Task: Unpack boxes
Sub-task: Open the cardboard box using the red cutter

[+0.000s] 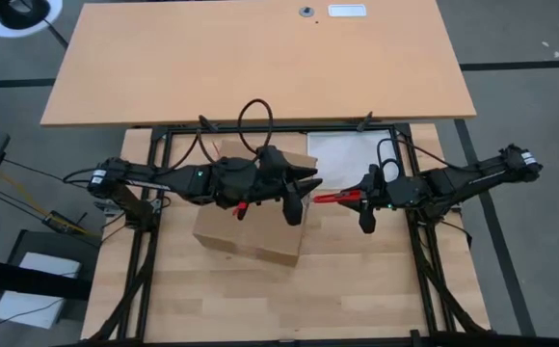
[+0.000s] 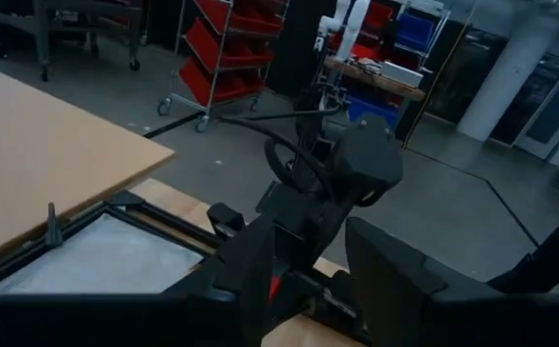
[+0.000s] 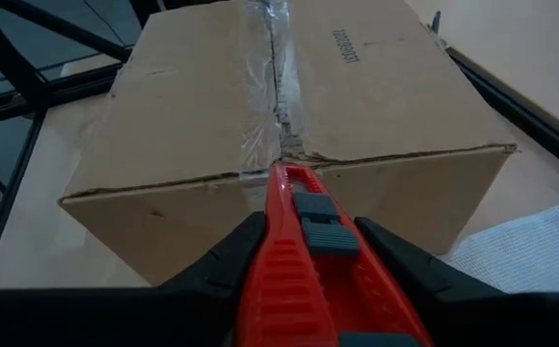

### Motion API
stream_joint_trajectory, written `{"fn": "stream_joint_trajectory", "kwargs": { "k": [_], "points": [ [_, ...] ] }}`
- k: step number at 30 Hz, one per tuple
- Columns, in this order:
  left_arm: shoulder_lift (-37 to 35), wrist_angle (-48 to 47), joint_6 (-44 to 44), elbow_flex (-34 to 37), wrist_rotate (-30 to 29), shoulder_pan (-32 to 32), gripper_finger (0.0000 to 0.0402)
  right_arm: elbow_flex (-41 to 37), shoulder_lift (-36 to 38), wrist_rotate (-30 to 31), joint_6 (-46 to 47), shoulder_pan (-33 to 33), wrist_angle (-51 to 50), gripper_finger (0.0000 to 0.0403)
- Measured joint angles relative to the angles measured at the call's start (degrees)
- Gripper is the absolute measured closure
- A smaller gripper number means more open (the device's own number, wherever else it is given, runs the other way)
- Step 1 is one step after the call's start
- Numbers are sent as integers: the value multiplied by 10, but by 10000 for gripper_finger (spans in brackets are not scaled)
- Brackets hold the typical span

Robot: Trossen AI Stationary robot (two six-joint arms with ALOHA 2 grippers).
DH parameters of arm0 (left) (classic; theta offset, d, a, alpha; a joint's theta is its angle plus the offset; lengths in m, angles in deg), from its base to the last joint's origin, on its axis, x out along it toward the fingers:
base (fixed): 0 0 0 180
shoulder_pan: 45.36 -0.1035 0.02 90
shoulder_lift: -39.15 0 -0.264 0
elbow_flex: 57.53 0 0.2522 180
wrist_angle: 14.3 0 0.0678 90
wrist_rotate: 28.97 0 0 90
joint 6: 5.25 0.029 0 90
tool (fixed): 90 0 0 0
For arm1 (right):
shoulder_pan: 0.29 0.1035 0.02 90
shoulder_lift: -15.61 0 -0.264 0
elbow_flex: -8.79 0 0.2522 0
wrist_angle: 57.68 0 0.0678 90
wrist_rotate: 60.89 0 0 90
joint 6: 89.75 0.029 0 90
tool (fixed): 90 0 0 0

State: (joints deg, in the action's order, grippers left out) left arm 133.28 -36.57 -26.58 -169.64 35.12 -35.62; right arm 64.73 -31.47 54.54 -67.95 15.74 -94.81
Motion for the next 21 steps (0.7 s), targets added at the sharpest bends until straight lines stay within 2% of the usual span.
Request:
{"fn": "stream_joint_trajectory", "kwargs": {
  "k": [21],
  "points": [
    [0,5,-2,0,1,0,261,0,20,5,-75,0,-9,264]
  ]
}}
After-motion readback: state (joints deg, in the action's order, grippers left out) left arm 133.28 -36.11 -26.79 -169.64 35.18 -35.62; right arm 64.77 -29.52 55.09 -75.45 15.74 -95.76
